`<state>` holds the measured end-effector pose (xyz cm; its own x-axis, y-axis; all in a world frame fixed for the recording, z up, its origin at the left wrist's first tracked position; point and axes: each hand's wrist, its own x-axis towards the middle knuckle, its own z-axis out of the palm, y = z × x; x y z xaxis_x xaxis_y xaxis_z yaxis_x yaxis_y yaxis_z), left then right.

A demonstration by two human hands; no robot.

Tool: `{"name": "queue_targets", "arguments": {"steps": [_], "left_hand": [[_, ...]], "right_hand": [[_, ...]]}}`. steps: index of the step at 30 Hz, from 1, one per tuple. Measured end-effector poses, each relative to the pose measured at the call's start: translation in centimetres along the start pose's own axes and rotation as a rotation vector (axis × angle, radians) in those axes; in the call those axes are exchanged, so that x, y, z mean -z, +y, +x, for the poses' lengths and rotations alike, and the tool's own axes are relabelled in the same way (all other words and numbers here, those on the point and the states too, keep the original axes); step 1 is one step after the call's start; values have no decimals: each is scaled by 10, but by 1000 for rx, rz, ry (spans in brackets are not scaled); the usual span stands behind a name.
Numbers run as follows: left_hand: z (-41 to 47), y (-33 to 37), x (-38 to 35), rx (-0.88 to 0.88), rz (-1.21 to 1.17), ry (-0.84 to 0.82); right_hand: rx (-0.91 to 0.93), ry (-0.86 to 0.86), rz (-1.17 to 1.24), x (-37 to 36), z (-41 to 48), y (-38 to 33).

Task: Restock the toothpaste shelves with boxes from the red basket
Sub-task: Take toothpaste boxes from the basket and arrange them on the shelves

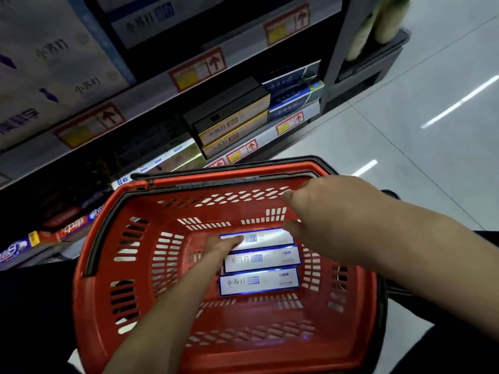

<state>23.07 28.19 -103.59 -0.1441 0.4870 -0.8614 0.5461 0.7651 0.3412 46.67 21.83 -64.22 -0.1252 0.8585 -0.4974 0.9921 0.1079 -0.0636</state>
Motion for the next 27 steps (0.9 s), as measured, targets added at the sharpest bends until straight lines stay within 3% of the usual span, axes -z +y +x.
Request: {"name": "queue_targets", "arguments": {"steps": [4,8,11,18,21,24,27], "left_hand": [[-21,10,9,75,-96,-130],[-81,35,23,-2,-73,-132],[-106,52,40,-139,101,29],[-187,109,90,-348,659,161],[-239,138,124,-506,791,244],[-289,157,168,-670,679,297],[-316,161,201,-788,212,212]], "right_hand": [[-4,-50,-21,-6,1,0],[-26,-122,-8,2,3,2],[-33,-114,-16,12,4,2],[-77,-64,17,32,14,-2],[-108,-57,76,43,16,4],[-170,-22,166,58,12,20],[-204,23,302,72,6,38]]}}
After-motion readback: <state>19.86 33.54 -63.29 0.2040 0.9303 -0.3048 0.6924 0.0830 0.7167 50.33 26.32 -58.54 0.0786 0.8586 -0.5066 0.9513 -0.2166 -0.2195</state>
